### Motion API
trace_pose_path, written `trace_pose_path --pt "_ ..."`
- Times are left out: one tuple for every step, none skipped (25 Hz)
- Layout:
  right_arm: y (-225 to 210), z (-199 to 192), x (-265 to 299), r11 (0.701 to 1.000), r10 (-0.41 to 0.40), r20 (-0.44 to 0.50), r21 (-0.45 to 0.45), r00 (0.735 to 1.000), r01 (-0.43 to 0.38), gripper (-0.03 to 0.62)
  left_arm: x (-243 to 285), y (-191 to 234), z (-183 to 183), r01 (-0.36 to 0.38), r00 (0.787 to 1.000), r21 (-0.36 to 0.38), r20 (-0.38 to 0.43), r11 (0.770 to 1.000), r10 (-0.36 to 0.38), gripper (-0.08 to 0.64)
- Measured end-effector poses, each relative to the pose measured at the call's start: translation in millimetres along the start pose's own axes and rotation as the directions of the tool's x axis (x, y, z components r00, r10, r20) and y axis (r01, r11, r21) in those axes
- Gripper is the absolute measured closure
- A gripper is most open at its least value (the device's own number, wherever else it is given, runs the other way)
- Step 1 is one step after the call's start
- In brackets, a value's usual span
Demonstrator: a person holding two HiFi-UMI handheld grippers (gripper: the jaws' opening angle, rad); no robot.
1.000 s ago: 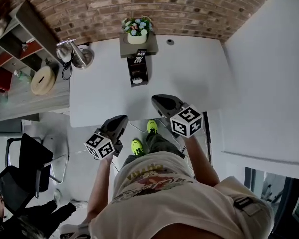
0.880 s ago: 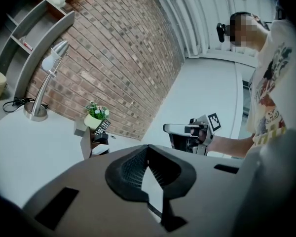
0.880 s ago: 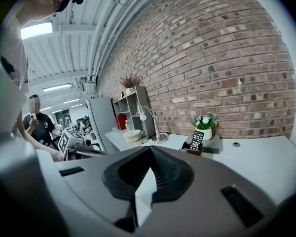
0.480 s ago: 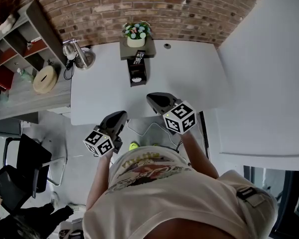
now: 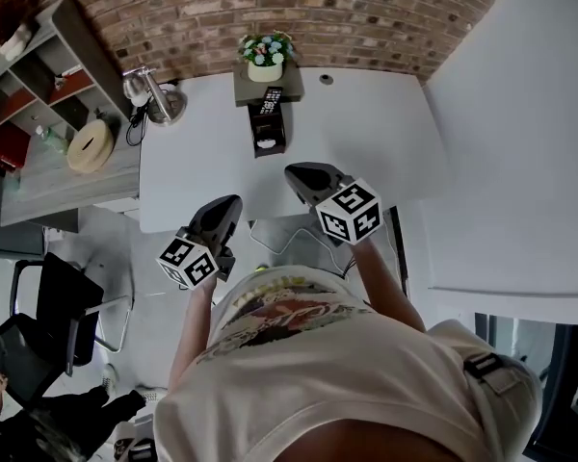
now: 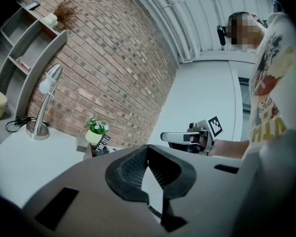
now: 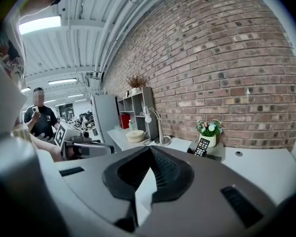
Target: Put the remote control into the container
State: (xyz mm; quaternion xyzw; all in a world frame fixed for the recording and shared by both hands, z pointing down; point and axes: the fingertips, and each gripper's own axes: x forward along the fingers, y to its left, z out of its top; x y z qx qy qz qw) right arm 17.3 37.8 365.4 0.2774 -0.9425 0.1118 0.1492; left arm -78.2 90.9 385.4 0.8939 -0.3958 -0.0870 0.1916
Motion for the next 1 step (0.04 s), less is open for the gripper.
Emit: trace_pose_path --pt "-0.4 -0.6 0.1 1.000 -0.001 0.001 -0.001 1.000 0.001 0.583 -0.4 0.9 0.1 -0.003 1.000 0.000 0.005 1.000 0.003 0.555"
